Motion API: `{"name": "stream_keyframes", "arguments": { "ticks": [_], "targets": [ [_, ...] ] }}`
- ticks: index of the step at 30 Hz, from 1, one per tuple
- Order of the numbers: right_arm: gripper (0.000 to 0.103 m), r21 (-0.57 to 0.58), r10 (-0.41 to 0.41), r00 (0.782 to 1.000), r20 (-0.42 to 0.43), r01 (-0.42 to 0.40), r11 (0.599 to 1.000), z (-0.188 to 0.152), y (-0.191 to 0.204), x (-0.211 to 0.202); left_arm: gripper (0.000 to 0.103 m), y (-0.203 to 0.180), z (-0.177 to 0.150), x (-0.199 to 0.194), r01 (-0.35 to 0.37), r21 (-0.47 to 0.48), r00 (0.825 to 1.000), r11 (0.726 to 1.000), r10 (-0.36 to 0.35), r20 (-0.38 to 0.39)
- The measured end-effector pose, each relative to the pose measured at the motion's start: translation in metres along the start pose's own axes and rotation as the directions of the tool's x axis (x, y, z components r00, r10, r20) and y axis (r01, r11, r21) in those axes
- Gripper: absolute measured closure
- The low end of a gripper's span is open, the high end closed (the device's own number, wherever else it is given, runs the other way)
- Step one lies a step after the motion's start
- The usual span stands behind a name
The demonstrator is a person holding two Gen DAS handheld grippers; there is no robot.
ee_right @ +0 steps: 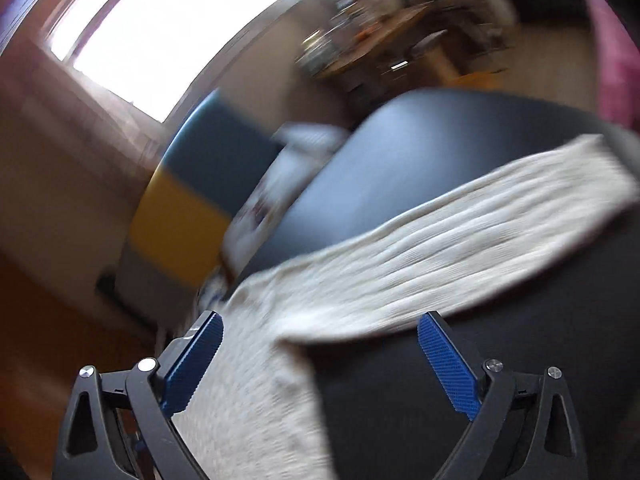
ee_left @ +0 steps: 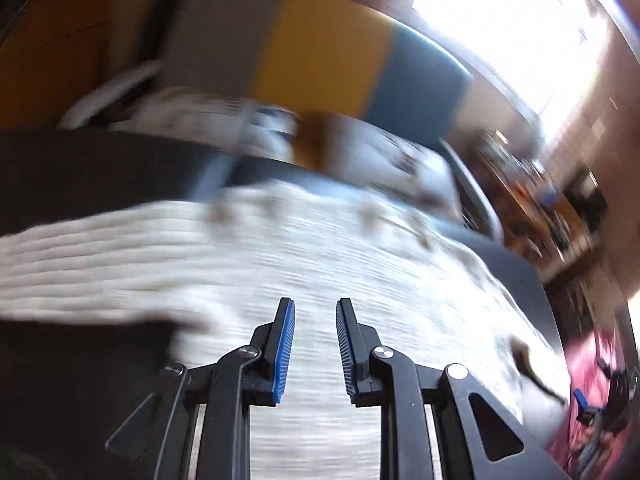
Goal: Fold clothes
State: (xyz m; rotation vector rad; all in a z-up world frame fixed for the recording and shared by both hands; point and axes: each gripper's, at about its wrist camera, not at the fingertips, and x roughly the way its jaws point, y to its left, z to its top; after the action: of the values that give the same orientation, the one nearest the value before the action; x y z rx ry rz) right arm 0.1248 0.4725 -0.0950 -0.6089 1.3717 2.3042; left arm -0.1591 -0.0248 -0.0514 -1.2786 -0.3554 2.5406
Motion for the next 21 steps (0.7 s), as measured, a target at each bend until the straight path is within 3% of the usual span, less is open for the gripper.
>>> {"name": "stream_keyframes", "arguments": {
  "ticks": [3,5,6,11,16,18,21],
  "targets": [
    [0.015,0.189,-0.071,0.994,0.083,0.054,0.98,0.03,-0.069,-0.034,0.082,-0.062,-0.012,0.03,0.057,0.072,0.996,0.996,-0.052,-0.073],
    [0.03,0.282,-0.096,0.992,0.087,0.068,0.957,0.038,-0.103,-0.039,0.082,-0.088,-0.021,0.044,0.064,0.124,0.993,0.99,-0.051,-0.107],
    [0.031,0.321,-0.1,0.992,0.08,0.069,0.945,0.041,-0.115,-0.037,0.082,-0.1,-0.026,0.052,0.068,0.149,0.991,0.986,-0.05,-0.124],
    [0.039,0.377,-0.096,0.991,0.094,0.054,0.925,0.05,-0.137,-0.019,0.082,-0.16,-0.051,0.088,0.09,0.273,0.979,0.958,-0.034,-0.203],
    [0.039,0.33,-0.134,0.983,0.122,0.087,0.94,0.065,-0.131,-0.007,0.082,-0.155,-0.072,0.11,0.094,0.29,0.961,0.953,-0.011,-0.275],
    [0.045,0.333,-0.159,0.977,0.144,0.104,0.937,0.064,-0.13,-0.003,0.082,-0.149,-0.079,0.113,0.095,0.292,0.961,0.952,-0.011,-0.278],
    [0.067,0.345,-0.196,0.968,0.156,0.132,0.929,0.064,-0.133,0.003,0.082,-0.147,-0.082,0.11,0.103,0.301,0.962,0.948,-0.017,-0.273]
  ]
}}
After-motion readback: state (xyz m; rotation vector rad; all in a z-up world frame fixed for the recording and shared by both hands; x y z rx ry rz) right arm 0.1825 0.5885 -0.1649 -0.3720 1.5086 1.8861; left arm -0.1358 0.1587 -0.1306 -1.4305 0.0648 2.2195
